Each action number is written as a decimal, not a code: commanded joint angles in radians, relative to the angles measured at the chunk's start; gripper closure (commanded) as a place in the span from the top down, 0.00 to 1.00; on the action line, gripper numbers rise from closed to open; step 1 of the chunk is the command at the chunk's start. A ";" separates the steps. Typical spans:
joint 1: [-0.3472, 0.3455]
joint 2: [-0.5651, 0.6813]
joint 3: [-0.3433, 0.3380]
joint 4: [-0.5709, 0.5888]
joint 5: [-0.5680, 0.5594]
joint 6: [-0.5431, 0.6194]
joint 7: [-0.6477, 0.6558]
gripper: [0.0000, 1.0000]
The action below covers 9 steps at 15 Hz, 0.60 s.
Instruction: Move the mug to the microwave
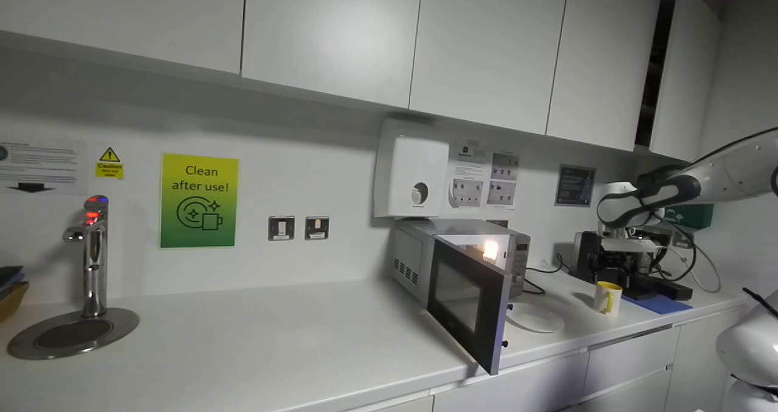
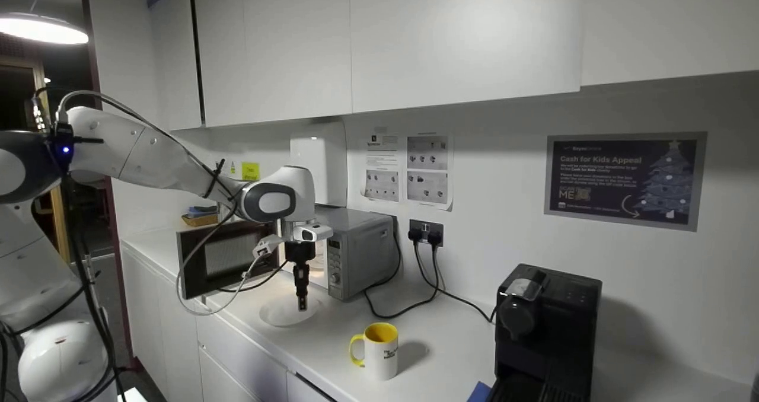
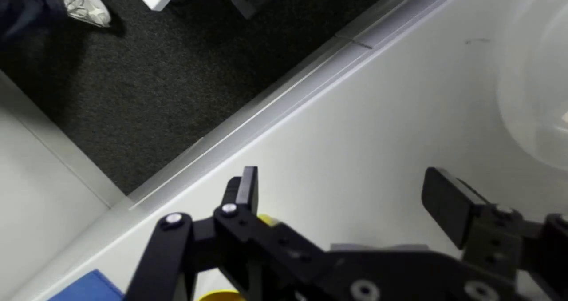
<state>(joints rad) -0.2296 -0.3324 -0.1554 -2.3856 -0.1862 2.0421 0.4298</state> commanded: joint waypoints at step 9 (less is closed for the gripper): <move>-0.119 -0.064 0.052 -0.137 -0.319 0.314 0.156 1.00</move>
<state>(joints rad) -0.3289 -0.3973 -0.1217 -2.5227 -0.5159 2.3548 0.5945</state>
